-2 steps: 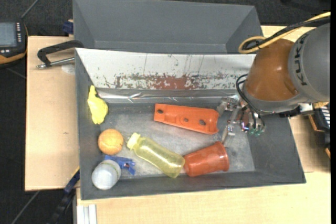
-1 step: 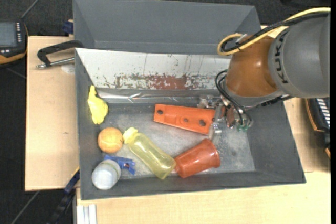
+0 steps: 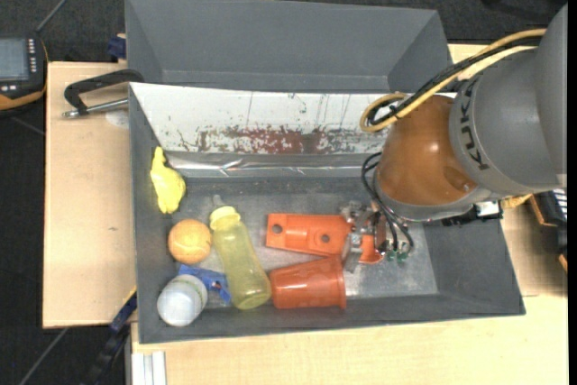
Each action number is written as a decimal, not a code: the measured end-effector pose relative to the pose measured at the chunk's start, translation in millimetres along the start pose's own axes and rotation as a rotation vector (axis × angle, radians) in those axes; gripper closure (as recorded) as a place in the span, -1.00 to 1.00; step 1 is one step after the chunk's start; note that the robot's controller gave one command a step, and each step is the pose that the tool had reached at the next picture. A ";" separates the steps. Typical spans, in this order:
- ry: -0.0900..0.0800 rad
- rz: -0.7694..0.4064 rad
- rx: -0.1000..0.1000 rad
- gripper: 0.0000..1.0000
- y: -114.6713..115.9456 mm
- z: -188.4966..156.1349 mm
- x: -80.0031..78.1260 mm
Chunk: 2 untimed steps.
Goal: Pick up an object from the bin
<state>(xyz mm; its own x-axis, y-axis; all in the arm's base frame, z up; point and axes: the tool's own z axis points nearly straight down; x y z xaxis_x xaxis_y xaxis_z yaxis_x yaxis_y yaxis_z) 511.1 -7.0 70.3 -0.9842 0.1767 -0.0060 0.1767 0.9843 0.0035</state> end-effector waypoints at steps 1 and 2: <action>0.000 0.000 0.000 1.00 0.0 0.0 0.0; 0.003 0.016 0.000 1.00 0.9 -54.0 2.8</action>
Offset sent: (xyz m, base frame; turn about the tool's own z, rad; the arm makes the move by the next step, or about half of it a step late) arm -0.0052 0.0036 0.1594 0.0445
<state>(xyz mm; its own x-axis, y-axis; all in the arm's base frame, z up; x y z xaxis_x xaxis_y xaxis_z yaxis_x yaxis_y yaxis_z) 508.1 -5.8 124.3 -0.9813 0.1924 -0.0033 0.1924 0.9813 0.0035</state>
